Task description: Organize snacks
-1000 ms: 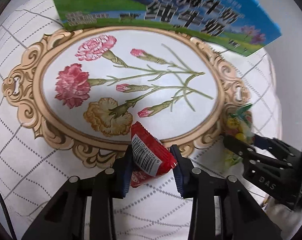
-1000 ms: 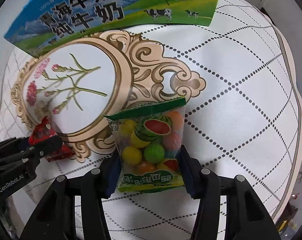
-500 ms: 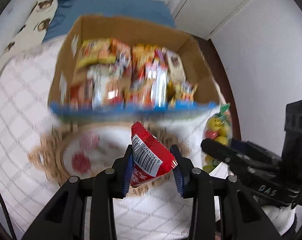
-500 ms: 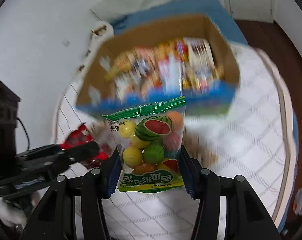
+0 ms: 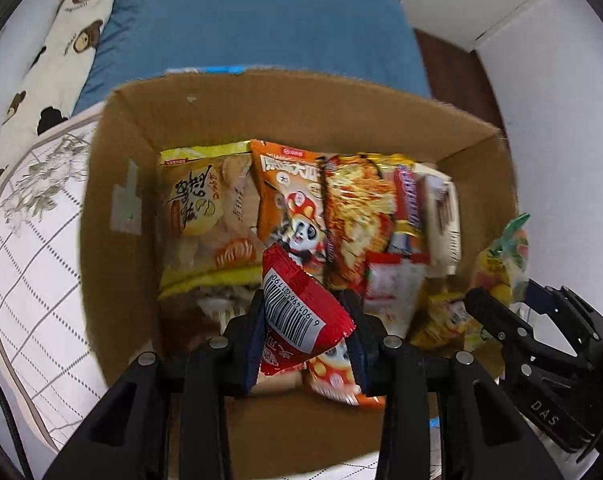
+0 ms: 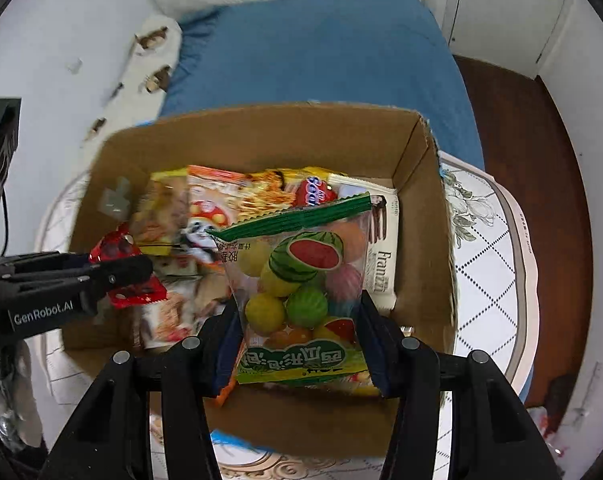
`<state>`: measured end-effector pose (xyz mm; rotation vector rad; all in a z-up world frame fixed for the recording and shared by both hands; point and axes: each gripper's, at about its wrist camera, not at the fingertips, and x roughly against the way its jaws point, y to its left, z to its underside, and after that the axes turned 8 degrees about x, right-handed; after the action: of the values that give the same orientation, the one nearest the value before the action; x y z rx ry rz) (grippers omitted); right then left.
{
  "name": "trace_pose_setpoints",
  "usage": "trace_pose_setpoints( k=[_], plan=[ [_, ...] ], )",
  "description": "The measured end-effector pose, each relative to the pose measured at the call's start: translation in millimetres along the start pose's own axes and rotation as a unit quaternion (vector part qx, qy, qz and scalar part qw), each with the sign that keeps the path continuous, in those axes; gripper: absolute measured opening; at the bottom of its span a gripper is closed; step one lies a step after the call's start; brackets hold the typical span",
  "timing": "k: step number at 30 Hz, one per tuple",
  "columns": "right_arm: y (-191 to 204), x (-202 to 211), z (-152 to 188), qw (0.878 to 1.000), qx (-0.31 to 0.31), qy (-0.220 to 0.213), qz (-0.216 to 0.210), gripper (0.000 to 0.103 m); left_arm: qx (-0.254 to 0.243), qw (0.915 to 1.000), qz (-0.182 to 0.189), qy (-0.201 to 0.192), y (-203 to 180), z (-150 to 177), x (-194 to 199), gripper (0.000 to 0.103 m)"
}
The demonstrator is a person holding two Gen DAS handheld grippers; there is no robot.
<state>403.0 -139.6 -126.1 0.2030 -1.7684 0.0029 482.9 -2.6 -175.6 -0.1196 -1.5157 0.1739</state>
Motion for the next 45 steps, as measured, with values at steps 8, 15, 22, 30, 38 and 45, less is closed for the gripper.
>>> trace_pose_setpoints(
  k=[8,15,22,30,38,45],
  plan=[
    [-16,-42,-15,0.998,-0.024,0.063,-0.002,0.099,-0.002,0.9994,-0.023,0.026,-4,-12,-27,0.095],
    [-21,-43,-12,0.997,-0.014,0.073,0.020,0.099,-0.004,0.9994,-0.034,0.007,-6,-13,-18,0.098],
    [-23,-35,-6,0.997,-0.015,0.065,0.026,0.099,-0.010,0.9972,-0.071,-0.022,-4,3,-1,0.098],
    [-18,-8,9,0.999,-0.013,0.032,0.029,0.099,0.001,0.9946,-0.066,-0.080,2,28,32,0.098],
    [-7,41,36,0.999,-0.012,-0.032,0.037,0.099,-0.009,0.9843,-0.073,-0.160,-4,73,73,0.098],
    [17,100,71,0.992,-0.008,-0.110,0.068,0.100,-0.012,0.9685,-0.077,-0.236,-7,127,114,0.098]
  ],
)
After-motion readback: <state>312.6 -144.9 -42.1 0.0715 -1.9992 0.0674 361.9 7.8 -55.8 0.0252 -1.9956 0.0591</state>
